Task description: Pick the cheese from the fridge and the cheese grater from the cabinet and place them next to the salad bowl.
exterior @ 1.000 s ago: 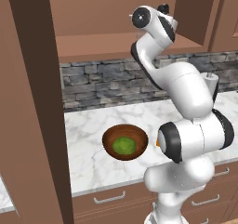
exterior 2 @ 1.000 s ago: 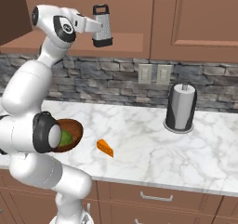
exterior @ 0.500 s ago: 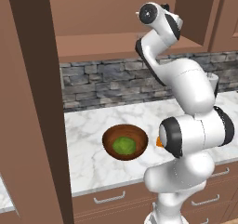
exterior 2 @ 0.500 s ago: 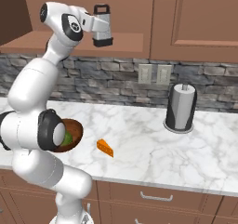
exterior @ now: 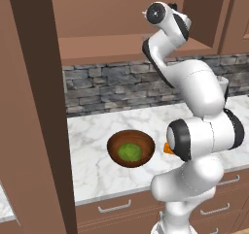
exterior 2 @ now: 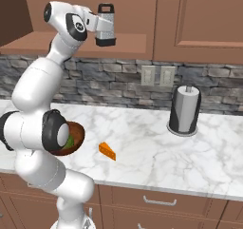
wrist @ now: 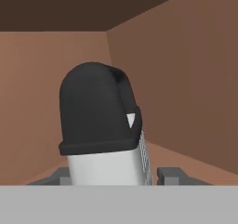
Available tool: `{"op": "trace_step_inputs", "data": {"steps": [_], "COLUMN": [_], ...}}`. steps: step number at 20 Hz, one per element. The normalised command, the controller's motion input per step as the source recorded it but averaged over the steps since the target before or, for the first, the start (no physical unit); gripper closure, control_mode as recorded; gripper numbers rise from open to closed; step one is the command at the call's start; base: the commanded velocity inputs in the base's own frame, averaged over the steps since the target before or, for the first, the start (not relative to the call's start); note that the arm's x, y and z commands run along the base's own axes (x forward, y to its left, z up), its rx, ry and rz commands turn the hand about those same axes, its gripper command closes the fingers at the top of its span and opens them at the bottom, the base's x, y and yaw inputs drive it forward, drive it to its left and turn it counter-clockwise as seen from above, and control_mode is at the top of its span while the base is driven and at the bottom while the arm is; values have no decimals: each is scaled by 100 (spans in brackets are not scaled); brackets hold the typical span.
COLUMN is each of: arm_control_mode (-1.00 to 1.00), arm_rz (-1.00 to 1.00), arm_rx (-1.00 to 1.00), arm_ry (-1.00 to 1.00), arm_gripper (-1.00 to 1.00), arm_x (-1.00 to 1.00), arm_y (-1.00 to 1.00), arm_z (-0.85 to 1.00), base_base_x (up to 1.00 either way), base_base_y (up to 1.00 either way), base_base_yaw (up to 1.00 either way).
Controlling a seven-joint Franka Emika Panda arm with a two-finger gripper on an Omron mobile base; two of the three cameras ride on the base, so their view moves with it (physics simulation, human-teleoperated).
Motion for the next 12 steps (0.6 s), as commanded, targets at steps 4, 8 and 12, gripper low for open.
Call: {"op": "trace_step_inputs", "data": {"steps": [4, 8, 12], "arm_control_mode": [-100, -100, -100], "arm_rz": [0, 0, 0], "arm_rx": [0, 2, 3], "arm_ry": [-1, -5, -8], "arm_gripper": [100, 100, 100], "arm_x": [-14, -50, -67], "arm_y": [0, 0, 0], "arm_z": [0, 0, 0], "base_base_x": [0, 0, 0], "base_base_y": [0, 0, 0], "base_base_yaw": [0, 0, 0]}}
